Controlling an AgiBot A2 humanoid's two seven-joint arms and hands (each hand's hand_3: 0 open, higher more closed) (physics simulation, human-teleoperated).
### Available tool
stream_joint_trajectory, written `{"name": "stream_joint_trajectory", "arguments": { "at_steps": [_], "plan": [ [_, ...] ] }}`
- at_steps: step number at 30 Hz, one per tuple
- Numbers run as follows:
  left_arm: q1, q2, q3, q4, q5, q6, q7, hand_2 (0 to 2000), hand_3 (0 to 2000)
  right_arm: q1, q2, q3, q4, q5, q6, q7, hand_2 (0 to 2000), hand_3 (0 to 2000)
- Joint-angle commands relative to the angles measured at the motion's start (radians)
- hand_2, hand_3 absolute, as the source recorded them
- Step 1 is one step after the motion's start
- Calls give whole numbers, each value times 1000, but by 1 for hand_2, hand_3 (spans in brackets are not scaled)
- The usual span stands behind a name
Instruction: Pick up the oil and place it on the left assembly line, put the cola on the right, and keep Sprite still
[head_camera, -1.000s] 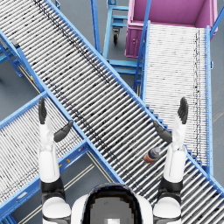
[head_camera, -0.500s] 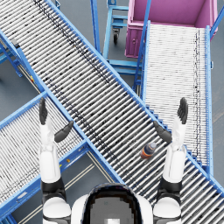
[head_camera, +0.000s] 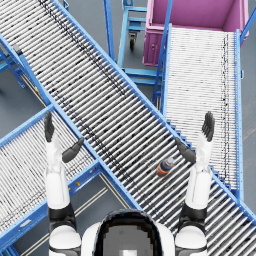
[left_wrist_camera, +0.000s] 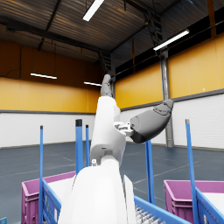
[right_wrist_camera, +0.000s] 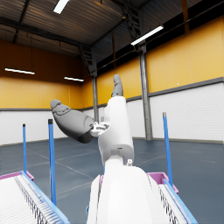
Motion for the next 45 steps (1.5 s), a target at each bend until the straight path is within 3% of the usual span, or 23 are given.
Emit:
{"name": "stream_joint_trajectory", "arguments": {
  "at_steps": [1,26,33,45],
  "plan": [
    [5,0,-10,2,0,0,0,0,0,-1,-1,-2,-6,0,0,0,0,0],
    [-29,21,-12,9,0,0,0,0,0,-28,-25,39,-15,0,0,0,0,0],
    [-35,27,1,-5,0,0,0,0,0,-104,-36,55,26,0,0,0,0,0],
    [-50,38,25,2,0,0,0,0,0,-272,-26,239,-75,0,0,0,0,0]
  ]
}}
